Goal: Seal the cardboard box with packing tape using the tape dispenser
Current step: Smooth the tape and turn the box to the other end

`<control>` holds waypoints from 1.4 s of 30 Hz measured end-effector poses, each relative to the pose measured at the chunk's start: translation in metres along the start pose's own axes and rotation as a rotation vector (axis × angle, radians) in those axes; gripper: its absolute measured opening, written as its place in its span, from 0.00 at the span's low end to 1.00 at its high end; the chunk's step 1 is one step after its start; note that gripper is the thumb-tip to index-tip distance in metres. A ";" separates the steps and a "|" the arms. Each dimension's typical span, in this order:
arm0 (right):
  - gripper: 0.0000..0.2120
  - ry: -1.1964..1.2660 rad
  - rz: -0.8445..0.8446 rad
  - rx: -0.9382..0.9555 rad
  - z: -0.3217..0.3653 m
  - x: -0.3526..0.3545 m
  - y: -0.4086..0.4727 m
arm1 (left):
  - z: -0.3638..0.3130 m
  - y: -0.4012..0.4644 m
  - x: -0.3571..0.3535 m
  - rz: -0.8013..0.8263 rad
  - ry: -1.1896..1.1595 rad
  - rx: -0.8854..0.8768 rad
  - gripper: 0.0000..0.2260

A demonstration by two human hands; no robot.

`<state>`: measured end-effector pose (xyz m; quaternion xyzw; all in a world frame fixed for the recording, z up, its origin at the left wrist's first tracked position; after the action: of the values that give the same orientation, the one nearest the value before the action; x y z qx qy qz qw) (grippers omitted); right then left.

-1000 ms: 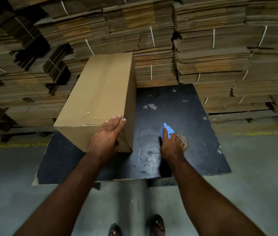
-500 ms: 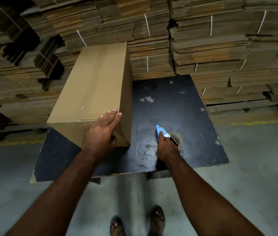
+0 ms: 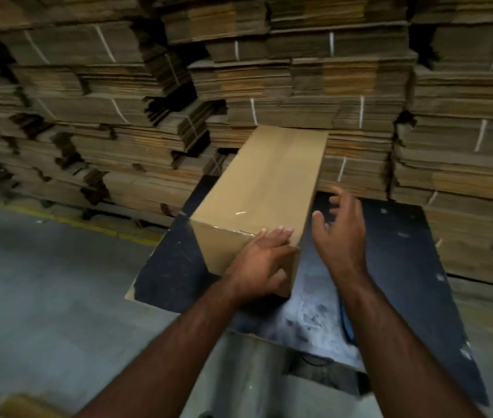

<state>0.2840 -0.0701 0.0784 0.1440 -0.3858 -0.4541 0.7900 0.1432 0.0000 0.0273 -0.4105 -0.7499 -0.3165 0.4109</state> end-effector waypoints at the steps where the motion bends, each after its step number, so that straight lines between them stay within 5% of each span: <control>1: 0.23 0.030 -0.013 0.043 0.018 -0.006 0.004 | 0.012 -0.011 0.020 -0.161 -0.124 0.043 0.21; 5: 0.20 0.083 0.135 0.117 0.069 -0.065 0.005 | 0.121 -0.074 0.078 -0.787 -0.537 0.642 0.06; 8: 0.19 0.045 0.337 0.193 0.097 -0.128 -0.002 | 0.195 -0.091 0.050 -0.672 -1.147 1.119 0.14; 10: 0.20 -0.026 0.458 0.227 0.110 -0.165 -0.006 | 0.217 -0.091 0.035 -0.494 -1.309 1.227 0.19; 16: 0.21 -0.220 0.648 0.197 0.122 -0.235 -0.002 | 0.228 -0.069 0.012 -0.083 -1.506 1.248 0.27; 22: 0.26 -0.271 0.731 0.187 0.119 -0.263 -0.011 | 0.253 -0.057 -0.002 -0.247 -1.623 1.216 0.10; 26: 0.26 -0.322 0.747 0.195 0.111 -0.267 -0.019 | 0.284 -0.058 0.009 -0.388 -1.549 1.173 0.08; 29: 0.26 -0.320 0.752 0.203 0.108 -0.269 -0.018 | 0.291 -0.066 0.003 -0.222 -1.470 1.254 0.14; 33: 0.26 -0.323 0.733 0.212 0.106 -0.269 -0.017 | 0.264 -0.069 -0.020 0.127 -1.646 1.230 0.26; 42: 0.28 -0.367 0.739 0.204 0.105 -0.270 -0.020 | 0.262 -0.049 -0.002 -0.025 -1.680 1.056 0.11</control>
<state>0.1160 0.1563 0.0068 -0.0096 -0.5887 -0.1177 0.7997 0.0078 0.1891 -0.1020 -0.2578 -0.8467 0.4478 -0.1272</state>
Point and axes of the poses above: each hand's wrist, its own y-axis towards the middle knuckle, its own x-axis out of the back of the hand, z = x × y, the point moved 9 cm from there along y, towards the middle knuckle, and after that the axes turned 7 degrees about x, right-handed, at the moved point
